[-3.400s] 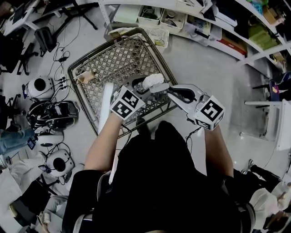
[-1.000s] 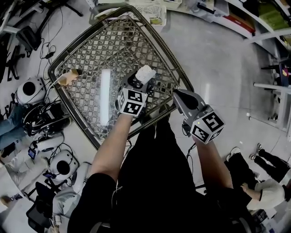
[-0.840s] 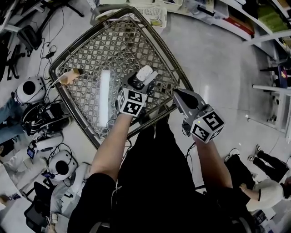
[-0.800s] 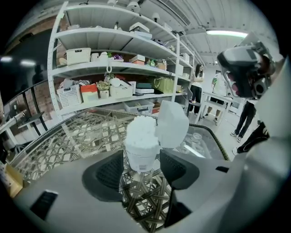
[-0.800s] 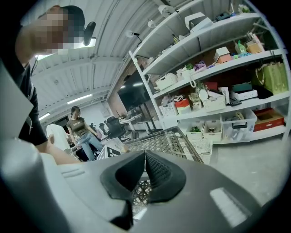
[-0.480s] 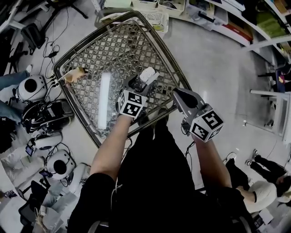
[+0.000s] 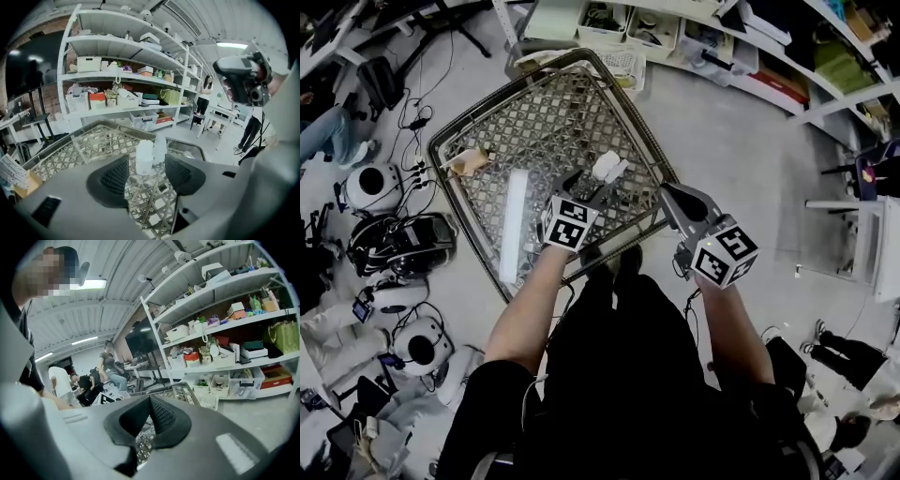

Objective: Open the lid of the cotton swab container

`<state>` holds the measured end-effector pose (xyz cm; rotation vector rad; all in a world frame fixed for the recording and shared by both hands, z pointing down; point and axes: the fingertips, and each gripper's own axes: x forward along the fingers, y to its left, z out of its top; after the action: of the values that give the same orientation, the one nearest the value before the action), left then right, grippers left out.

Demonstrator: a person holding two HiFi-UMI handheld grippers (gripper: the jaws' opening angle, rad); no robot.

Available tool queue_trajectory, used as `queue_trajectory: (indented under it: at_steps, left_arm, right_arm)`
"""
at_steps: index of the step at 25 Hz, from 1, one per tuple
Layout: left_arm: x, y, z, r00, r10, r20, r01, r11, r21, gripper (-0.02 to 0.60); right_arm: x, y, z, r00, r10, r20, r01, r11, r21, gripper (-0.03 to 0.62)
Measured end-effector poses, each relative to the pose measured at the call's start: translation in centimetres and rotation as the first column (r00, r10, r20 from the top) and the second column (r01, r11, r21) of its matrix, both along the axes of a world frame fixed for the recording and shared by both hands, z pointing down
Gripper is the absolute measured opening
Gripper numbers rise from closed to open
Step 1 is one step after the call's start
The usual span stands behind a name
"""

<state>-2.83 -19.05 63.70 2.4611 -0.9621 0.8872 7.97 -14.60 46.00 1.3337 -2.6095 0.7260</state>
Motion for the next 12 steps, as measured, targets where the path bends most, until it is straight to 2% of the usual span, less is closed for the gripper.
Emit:
queue_trajectory:
  at_steps: [6, 12]
  left_arm:
    - [0.9, 0.7, -5.4, 0.999, -0.01, -0.03, 0.012, 0.998, 0.054, 0.238]
    - [2.2, 1.6, -10.3, 0.999, -0.014, -0.05, 0.02, 0.993, 0.117, 0.219]
  right_arm:
    - [0.9, 0.2, -3.2, 1.0, 0.005, -0.008, -0.005, 0.999, 0.053, 0.011]
    - [2.7, 0.4, -6.4, 1.0, 0.021, 0.009, -0.023, 0.989, 0.147, 0.011]
